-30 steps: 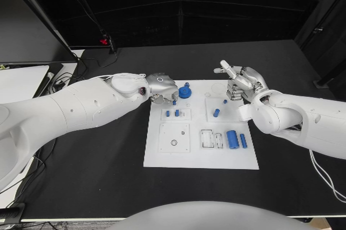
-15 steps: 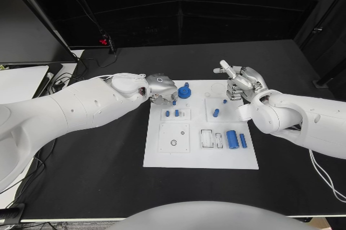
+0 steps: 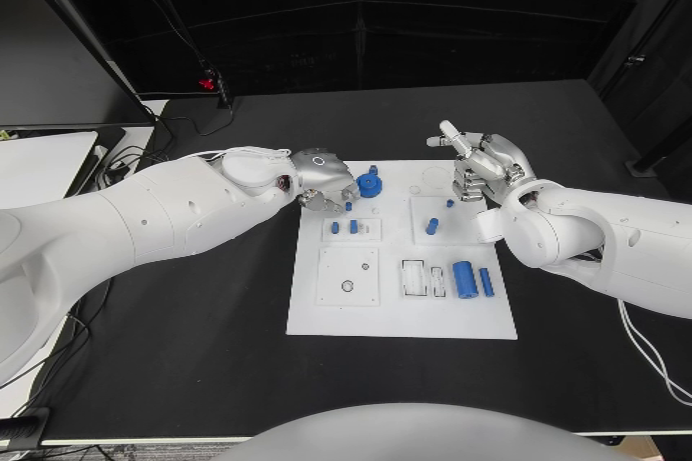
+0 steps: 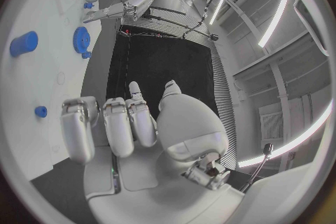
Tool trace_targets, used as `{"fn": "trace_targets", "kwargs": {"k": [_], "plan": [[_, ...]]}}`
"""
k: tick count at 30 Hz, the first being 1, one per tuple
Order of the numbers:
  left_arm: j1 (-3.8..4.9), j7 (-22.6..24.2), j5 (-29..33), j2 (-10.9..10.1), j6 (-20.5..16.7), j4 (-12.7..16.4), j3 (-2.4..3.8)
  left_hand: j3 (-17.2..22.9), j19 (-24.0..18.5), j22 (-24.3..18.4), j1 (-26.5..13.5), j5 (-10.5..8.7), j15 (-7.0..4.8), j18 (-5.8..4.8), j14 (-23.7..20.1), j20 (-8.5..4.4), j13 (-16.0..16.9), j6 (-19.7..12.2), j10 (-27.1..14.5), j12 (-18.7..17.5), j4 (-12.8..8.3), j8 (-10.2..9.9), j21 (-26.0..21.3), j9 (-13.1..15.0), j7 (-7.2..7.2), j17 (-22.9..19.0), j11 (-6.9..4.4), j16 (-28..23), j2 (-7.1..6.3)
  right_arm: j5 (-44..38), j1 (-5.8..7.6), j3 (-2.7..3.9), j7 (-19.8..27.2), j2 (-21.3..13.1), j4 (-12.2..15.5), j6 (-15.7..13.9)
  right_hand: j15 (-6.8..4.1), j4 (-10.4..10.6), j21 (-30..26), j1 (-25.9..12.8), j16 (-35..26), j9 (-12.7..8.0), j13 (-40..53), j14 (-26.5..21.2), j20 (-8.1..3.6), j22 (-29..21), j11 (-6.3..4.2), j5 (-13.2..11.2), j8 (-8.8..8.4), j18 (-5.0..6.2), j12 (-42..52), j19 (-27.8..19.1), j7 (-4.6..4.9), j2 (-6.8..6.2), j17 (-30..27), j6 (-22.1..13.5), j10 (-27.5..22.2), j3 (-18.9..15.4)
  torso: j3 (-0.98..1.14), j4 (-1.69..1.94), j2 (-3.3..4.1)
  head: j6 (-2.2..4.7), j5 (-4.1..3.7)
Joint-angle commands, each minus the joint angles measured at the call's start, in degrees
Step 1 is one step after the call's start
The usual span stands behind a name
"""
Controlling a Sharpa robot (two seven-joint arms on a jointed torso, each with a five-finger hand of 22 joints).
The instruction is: Assemble the parts on the task board
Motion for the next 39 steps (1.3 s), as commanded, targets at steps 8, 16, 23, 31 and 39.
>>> {"fn": "trace_targets", "kwargs": {"k": [8,16,23,31,39], "plan": [[0.21,-1.5,-0.2,-2.2,-7.3,0.2,0.04,-1.1,6.0,15.1,-2.1,0.20,0.68,-0.83,6.0,0.52,0.1,-1.2,-1.3,-0.6,0.1,0.9,0.2,0.2,1.24,15.1,0.93,0.0,-1.04,0.0,0.06,0.03,0.5,-0.2,0.2,0.5,0.34,0.0,0.2,0.7,0.1,-0.1,15.0,6.1,0.32,15.1,0.51,0.2,0.19,-0.41,0.1,6.1,3.18,0.00,15.1,-0.3,6.0,-0.2,0.06,0.06,-0.02,0.14,-0.21],[0.56,-2.3,0.0,-7.4,-11.5,2.6,0.05,-5.0,-6.2,10.1,-11.9,0.18,-1.66,2.59,-14.6,-0.62,0.4,-4.8,-8.0,0.0,0.0,3.3,-11.9,0.5,-0.06,-21.9,-0.51,-22.7,-2.72,-3.0,0.11,0.09,-0.7,-1.7,1.3,1.2,0.53,0.0,-1.1,1.6,0.1,-0.4,14.3,6.1,0.38,14.5,0.64,-0.3,-0.11,0.07,-0.4,4.6,3.21,-0.39,15.1,-2.3,5.0,-0.4,0.18,0.62,-0.31,0.11,-0.38],[0.62,0.0,14.7,-13.7,-19.5,8.5,0.03,-4.2,-33.8,-6.7,-11.4,0.88,0.59,9.01,-25.5,0.85,0.4,-3.7,-9.2,4.0,0.3,7.9,-49.0,1.0,1.42,-42.2,0.98,-47.9,-2.05,-11.3,2.09,0.17,-2.2,-3.6,1.9,3.0,-0.83,-0.7,-2.5,8.0,0.1,0.6,-23.1,6.1,-0.79,13.8,-0.78,-2.0,3.98,0.56,-34.2,3.0,1.51,-1.74,15.1,-3.6,-39.7,-0.1,0.13,1.15,-0.54,0.39,-0.48],[0.58,5.5,44.4,-17.4,-22.5,14.5,0.01,-11.7,-46.1,-14.8,-14.3,8.97,5.75,7.25,-36.2,4.57,0.3,-4.1,-11.2,7.6,0.5,9.6,-65.4,0.6,4.63,-49.1,4.57,-59.1,-1.77,-27.0,5.49,0.17,-6.2,-4.7,0.5,3.9,-1.80,-2.6,-1.7,15.9,0.1,-0.1,-42.0,6.1,-1.81,14.2,-1.21,-7.0,2.74,0.27,-51.5,4.0,0.24,-3.16,15.1,6.1,-40.3,1.8,0.19,1.61,-0.66,0.92,-0.50],[-0.03,14.9,78.0,-18.7,-17.4,19.6,-0.02,-19.0,-58.5,-23.7,-19.3,12.53,10.59,5.94,-54.2,8.61,0.6,-13.0,-22.0,9.2,0.5,9.6,-79.3,0.3,7.78,-53.5,7.95,-62.1,1.87,-46.6,6.68,0.12,-11.8,-4.4,-2.6,2.3,-2.39,-4.4,-2.3,23.5,0.1,-0.6,-58.1,6.1,-2.29,13.8,-1.36,-12.6,-5.40,0.41,-64.3,4.1,-0.61,-5.14,15.1,12.1,-36.8,4.4,0.13,1.87,-0.71,1.71,-1.62]]}}
